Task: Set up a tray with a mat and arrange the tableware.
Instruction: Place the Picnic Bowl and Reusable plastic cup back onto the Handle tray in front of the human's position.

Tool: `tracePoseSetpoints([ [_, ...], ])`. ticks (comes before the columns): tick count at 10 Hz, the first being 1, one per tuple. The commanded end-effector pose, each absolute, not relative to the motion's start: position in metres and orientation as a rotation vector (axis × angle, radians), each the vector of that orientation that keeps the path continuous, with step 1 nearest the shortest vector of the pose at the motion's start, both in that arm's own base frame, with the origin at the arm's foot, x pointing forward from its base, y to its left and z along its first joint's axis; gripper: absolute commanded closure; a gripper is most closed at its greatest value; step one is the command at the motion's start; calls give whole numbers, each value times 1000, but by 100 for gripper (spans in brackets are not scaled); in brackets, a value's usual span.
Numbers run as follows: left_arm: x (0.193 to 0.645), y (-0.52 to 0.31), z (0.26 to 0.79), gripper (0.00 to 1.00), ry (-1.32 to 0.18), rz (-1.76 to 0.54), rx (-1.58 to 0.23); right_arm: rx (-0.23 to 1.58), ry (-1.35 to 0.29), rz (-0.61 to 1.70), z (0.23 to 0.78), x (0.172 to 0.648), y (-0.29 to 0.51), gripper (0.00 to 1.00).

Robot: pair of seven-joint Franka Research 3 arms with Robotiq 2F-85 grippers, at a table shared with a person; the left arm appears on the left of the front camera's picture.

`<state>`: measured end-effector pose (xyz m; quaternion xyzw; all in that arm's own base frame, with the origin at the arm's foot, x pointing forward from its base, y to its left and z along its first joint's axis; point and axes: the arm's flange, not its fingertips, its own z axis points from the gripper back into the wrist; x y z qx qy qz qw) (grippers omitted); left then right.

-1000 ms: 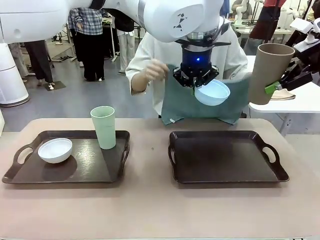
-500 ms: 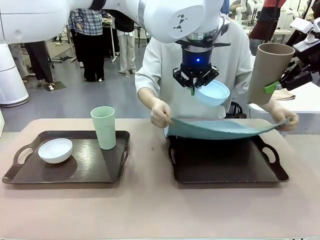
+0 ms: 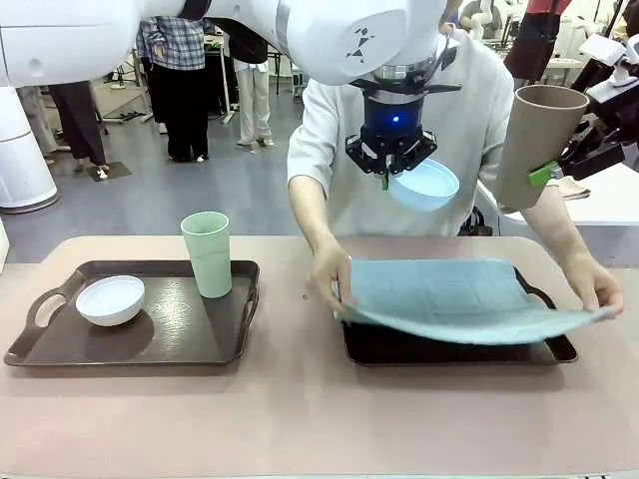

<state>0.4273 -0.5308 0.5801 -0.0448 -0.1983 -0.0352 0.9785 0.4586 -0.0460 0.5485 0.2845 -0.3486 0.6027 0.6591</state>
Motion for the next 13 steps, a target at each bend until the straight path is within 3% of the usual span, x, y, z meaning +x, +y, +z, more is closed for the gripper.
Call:
tracePoseSetpoints([
  [1,428,-530,583,100,-400,-79,-98,639,-807,1370,550,459,-45,77],
  [13,428,-530,583,100,-400,-79,-98,639,-807,1370,550,459,-45,77],
])
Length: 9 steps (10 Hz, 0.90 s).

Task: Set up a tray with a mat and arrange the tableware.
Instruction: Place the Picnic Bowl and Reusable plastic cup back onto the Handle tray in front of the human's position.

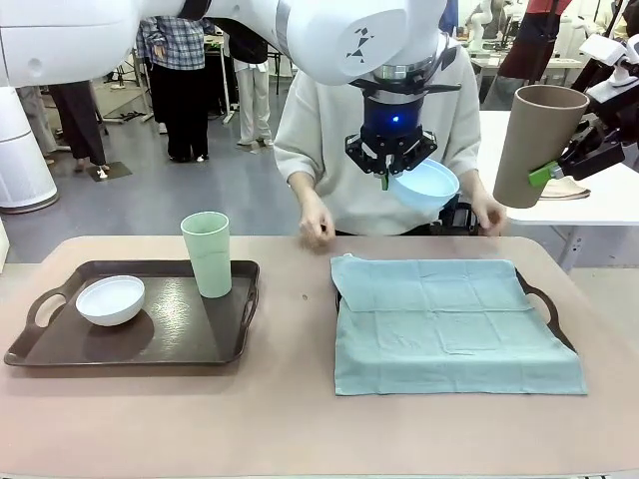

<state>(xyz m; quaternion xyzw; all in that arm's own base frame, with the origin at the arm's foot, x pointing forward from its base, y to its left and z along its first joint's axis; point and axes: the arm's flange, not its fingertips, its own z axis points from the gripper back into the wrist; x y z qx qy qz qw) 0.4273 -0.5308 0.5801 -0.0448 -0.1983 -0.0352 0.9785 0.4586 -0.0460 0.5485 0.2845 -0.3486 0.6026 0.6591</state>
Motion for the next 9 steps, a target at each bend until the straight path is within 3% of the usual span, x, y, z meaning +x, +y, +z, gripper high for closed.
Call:
tracePoseSetpoints([
  [1,428,-530,583,100,-400,-79,-98,639,-807,1370,550,459,-45,77],
  [4,428,-530,583,100,-400,-79,-98,639,-807,1370,550,459,-45,77],
  [5,427,-531,580,95,-400,-71,-90,644,-789,1364,549,459,-46,18],
  [9,446,-513,511,95,-269,-164,-231,774,-733,1410,473,486,-57,18],
])
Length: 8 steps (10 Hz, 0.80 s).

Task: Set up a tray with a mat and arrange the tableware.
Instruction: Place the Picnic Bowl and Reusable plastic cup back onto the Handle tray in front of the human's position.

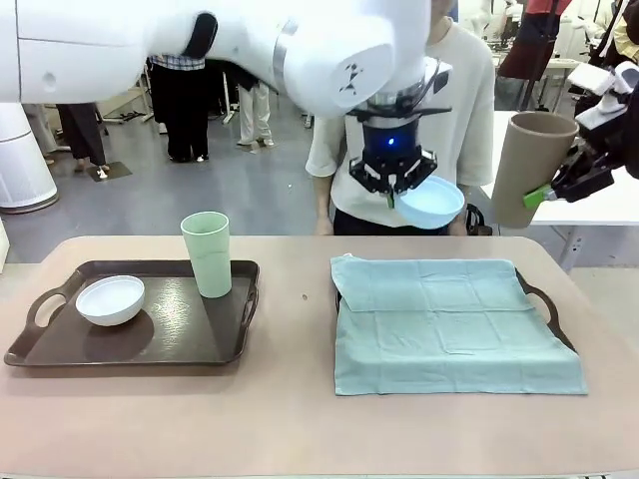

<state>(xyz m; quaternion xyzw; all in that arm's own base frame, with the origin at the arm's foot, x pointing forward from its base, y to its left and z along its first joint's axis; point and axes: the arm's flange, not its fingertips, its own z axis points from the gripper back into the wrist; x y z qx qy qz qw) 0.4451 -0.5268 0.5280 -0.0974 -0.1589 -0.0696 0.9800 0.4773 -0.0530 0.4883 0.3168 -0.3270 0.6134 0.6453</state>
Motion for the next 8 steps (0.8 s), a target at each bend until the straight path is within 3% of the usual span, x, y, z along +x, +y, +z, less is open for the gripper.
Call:
tracePoseSetpoints([
  [1,453,-507,492,95,-241,-172,-221,787,-708,1388,451,493,-61,18],
  [5,464,-506,432,95,-198,-197,-220,844,-663,1339,387,501,-64,18],
  [8,467,-512,426,95,-206,-173,-180,843,-643,1337,386,497,-66,18],
])
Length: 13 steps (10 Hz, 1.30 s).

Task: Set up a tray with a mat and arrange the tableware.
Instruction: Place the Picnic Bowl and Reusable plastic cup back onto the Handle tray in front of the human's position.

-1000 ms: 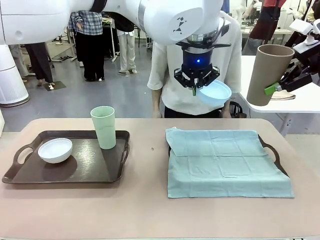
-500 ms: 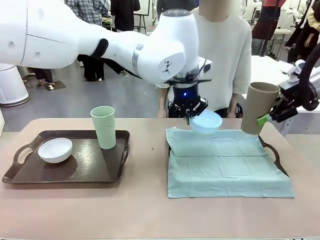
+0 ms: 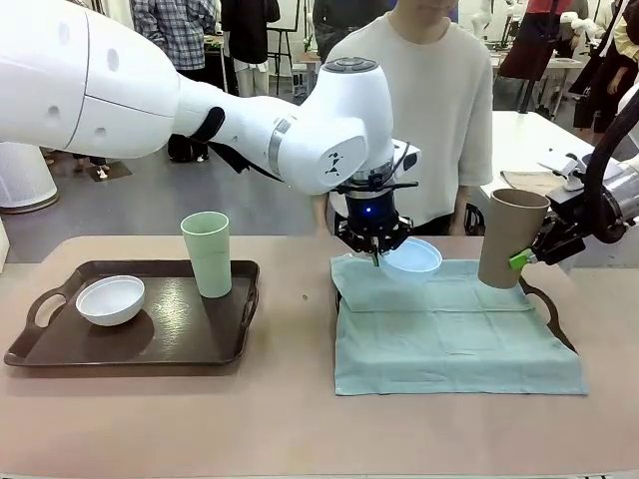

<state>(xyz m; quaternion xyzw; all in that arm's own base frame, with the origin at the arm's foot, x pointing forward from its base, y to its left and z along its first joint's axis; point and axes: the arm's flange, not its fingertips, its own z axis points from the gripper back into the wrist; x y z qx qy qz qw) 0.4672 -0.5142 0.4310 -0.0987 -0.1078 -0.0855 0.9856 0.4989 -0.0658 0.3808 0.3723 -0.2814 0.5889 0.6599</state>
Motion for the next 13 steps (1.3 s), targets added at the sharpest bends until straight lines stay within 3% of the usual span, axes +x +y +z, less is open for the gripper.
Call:
tracePoseSetpoints([
  [1,467,-512,426,95,-206,-173,-180,843,-643,1337,386,497,-66,18],
  [5,477,-515,401,95,-177,-165,-258,823,-737,1438,363,504,-67,18],
  [13,499,-528,358,95,-238,-150,-192,823,-686,1529,315,509,-53,18],
])
